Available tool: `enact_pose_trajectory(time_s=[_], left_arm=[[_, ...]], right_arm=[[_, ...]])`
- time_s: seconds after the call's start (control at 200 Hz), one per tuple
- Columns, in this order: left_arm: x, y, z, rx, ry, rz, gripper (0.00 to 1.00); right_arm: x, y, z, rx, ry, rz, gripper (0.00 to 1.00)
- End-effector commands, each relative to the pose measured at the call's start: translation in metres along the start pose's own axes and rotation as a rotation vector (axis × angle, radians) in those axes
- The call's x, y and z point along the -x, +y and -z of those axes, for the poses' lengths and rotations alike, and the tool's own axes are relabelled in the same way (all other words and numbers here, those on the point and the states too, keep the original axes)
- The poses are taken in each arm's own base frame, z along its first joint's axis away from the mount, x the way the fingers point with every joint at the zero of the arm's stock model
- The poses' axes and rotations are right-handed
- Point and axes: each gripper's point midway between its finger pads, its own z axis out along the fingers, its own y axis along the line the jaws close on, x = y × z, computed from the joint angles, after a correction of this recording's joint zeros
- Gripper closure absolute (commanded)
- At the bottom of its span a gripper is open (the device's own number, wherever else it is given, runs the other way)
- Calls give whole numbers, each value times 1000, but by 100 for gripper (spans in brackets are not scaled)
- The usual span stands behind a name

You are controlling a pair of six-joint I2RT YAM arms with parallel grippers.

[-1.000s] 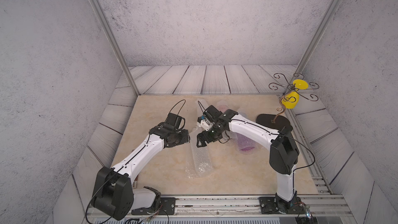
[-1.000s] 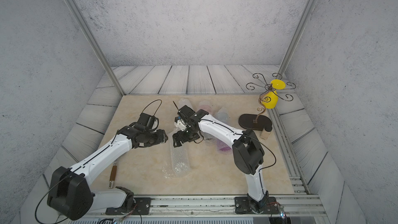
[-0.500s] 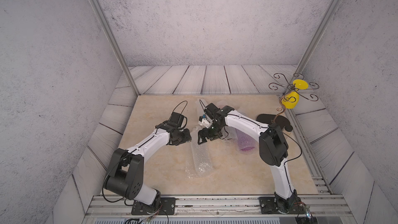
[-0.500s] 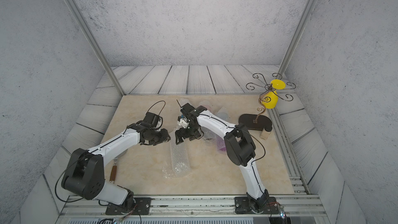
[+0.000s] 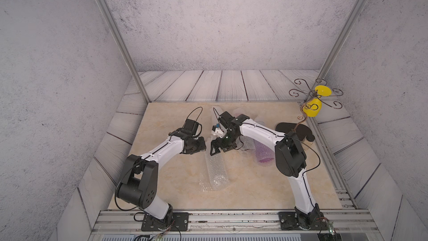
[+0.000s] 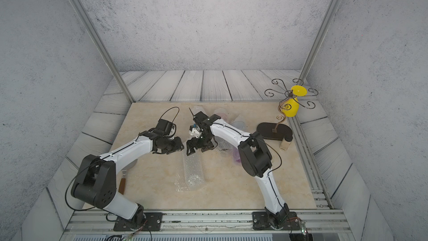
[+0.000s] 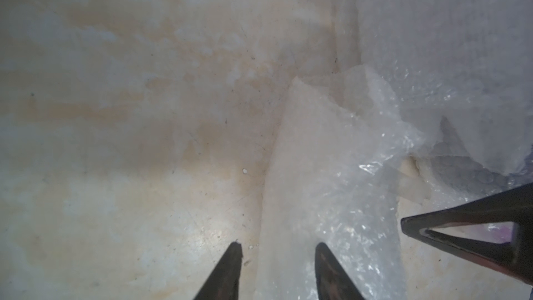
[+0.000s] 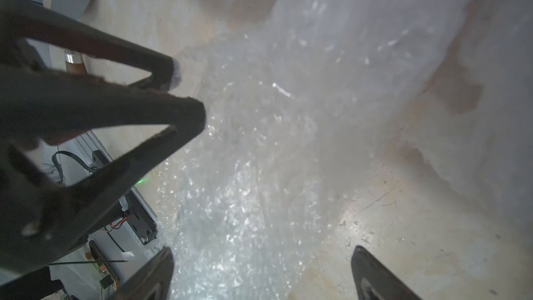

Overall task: Unwrap the vase from the bubble wrap
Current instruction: Unwrap the bubble wrap at the center of the board.

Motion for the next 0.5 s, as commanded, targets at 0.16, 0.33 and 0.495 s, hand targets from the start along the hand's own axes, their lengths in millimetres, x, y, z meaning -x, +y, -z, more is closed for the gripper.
enact_pose_trajectory(time_s=[0.16, 0.33, 0.495], left_arm=[[0, 1, 17, -46, -30, 59, 55], [-12, 12, 11, -10, 26, 32, 55], [-19, 6, -4, -59, 95, 18, 55]], right_arm=[[-27, -22, -37, 1, 126, -37, 25], [-33, -30, -42, -12, 143, -41, 29], [-38, -34, -43, -19, 149, -44, 38]])
